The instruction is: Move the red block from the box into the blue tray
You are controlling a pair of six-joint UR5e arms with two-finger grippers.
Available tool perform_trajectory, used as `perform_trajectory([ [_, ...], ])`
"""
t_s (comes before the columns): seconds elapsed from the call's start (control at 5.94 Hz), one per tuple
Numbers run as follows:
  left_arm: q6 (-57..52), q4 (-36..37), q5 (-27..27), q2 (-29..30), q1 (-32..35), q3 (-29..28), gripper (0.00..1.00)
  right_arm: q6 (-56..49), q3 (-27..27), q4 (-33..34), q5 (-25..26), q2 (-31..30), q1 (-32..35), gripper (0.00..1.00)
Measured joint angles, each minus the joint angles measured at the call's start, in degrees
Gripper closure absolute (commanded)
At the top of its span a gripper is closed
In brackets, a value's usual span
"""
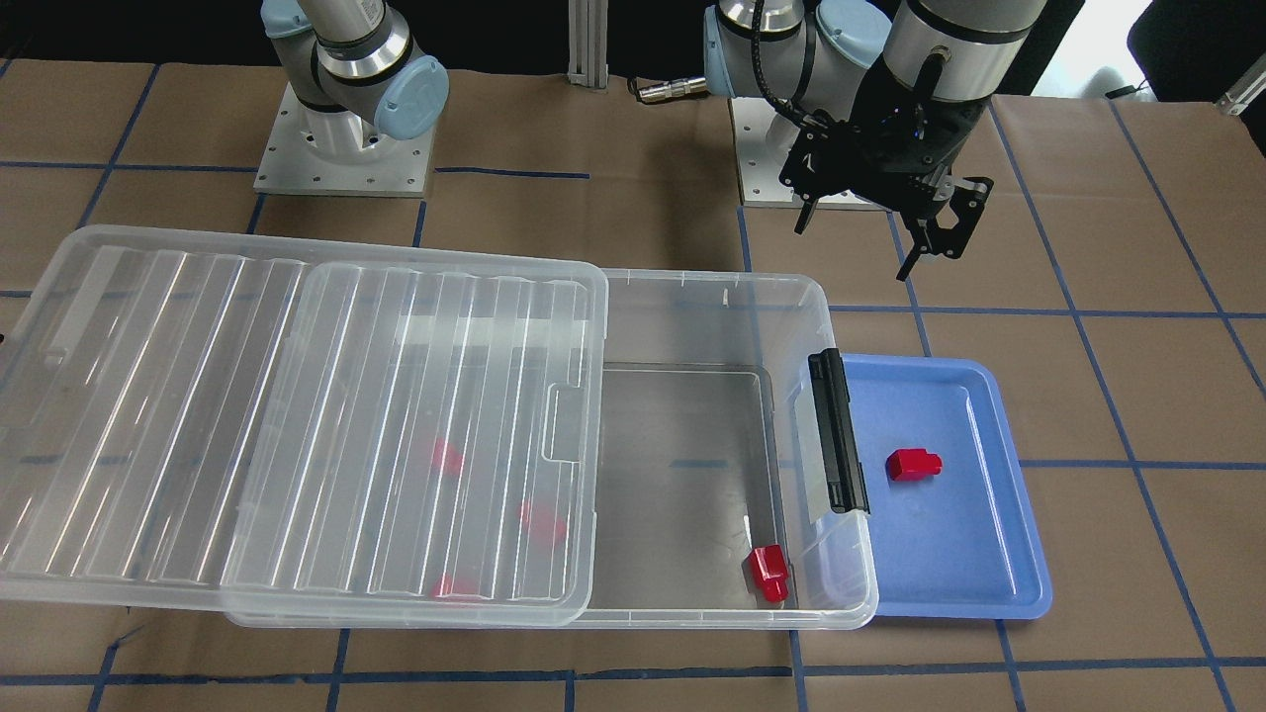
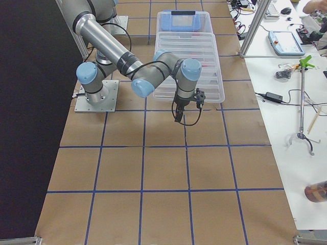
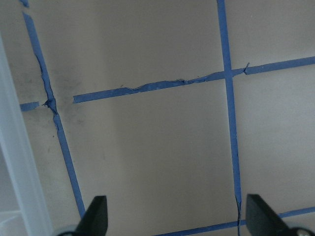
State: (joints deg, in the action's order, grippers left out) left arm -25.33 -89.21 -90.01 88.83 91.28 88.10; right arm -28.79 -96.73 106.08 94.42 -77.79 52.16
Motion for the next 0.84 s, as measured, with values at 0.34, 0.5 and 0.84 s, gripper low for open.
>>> perform_trajectory([
  [0.34, 19.3, -0.3, -0.2, -0.5, 0.1, -0.6, 0.02, 2.4, -0.8, 0.0, -0.6, -0.2, 2.2, 0.0],
  [0.5, 25.0, -0.6, -0.2, -0.3, 0.1, -1.0, 0.02, 3.4, -1.6, 0.0, -0.7, -1.0, 2.8, 0.0],
  [0.84, 27.8, -0.7, -0.1, -0.2, 0.1, -1.2, 0.02, 6.6, -3.5, 0.0, -0.7, -2.9, 4.8, 0.0],
])
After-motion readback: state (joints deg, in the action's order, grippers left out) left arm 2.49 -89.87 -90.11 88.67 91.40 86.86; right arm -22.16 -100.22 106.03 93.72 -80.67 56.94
